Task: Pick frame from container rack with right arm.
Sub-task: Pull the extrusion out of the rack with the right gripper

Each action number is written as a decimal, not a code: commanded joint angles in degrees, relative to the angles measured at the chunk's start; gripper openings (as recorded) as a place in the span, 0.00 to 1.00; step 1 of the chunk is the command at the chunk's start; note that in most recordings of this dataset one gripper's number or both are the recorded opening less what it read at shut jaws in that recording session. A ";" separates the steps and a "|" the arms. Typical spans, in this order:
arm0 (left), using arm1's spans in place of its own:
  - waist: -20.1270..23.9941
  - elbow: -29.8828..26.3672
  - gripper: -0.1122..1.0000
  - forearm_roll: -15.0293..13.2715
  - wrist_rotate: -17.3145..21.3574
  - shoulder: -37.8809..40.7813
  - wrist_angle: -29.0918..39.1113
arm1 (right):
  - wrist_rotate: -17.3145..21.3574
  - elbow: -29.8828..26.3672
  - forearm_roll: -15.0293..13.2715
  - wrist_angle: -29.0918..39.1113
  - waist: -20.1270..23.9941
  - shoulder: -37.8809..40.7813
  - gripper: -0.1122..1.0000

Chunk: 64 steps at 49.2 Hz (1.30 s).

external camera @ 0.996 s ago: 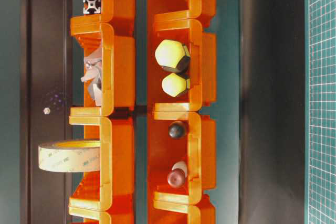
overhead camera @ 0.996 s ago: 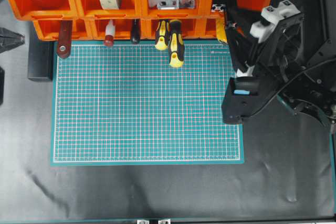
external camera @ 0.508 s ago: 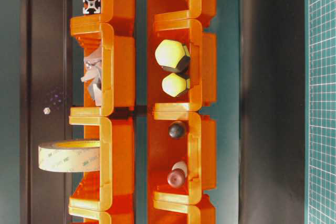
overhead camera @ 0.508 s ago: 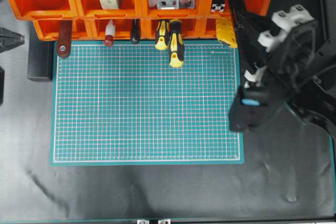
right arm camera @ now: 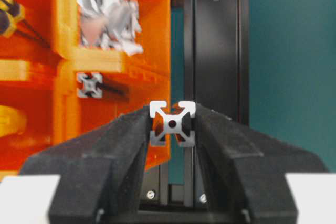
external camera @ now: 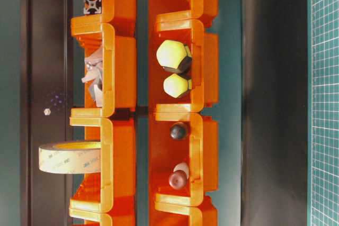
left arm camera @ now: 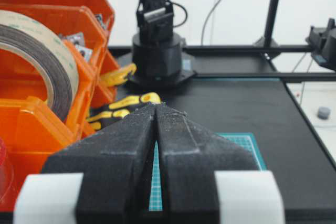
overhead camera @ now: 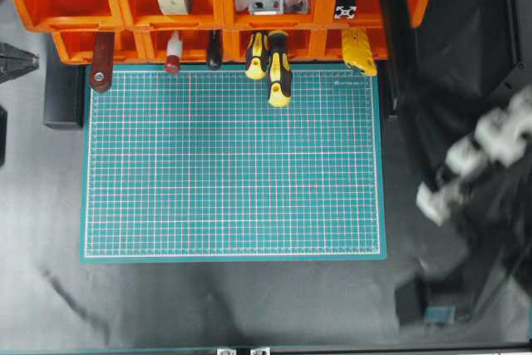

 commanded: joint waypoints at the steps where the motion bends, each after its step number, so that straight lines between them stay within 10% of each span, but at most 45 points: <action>1: 0.09 -0.70 0.10 0.18 -0.62 0.53 -0.44 | 0.00 -4.75 -0.53 1.05 2.02 2.72 0.33; 33: -0.18 -1.49 0.10 0.18 -0.97 -2.29 -0.35 | 3.25 -5.54 10.55 -16.08 5.10 15.56 0.33; 64: -0.18 -1.49 0.10 0.18 -0.88 -2.11 -3.60 | 5.27 11.87 10.55 -46.58 -10.46 15.12 0.33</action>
